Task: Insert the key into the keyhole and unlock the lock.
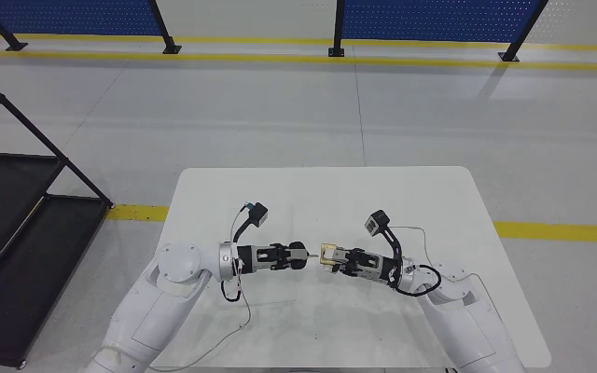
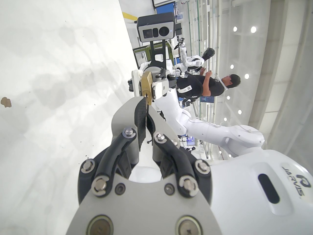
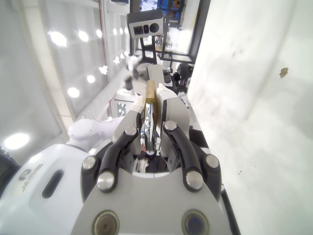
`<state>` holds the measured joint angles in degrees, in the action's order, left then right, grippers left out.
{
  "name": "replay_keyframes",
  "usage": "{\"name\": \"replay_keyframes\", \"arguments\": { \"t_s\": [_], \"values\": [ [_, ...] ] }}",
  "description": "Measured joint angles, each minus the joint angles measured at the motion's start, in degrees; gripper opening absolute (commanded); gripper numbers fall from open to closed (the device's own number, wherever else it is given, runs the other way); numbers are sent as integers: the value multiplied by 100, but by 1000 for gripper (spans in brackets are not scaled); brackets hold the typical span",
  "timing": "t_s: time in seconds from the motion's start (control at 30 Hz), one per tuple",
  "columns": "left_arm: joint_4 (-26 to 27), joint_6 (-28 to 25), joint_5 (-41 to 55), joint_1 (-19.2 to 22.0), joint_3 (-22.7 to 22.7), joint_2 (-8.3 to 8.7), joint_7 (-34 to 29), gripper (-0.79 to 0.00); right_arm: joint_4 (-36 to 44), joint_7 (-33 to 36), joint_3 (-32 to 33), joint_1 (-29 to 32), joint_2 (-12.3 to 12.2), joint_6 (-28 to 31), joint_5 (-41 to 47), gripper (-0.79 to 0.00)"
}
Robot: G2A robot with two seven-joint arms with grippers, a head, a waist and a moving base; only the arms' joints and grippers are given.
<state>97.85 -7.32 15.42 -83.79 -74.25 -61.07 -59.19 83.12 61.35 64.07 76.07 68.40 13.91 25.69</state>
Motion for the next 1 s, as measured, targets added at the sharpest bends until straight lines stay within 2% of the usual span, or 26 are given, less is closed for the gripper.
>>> {"name": "replay_keyframes", "arguments": {
  "t_s": [1.0],
  "values": [
    [-40, -38, 50, 86, 177, 51, 132, -785, 0, 0, 0, 0, 0, 0, 0, -785]
  ]
}}
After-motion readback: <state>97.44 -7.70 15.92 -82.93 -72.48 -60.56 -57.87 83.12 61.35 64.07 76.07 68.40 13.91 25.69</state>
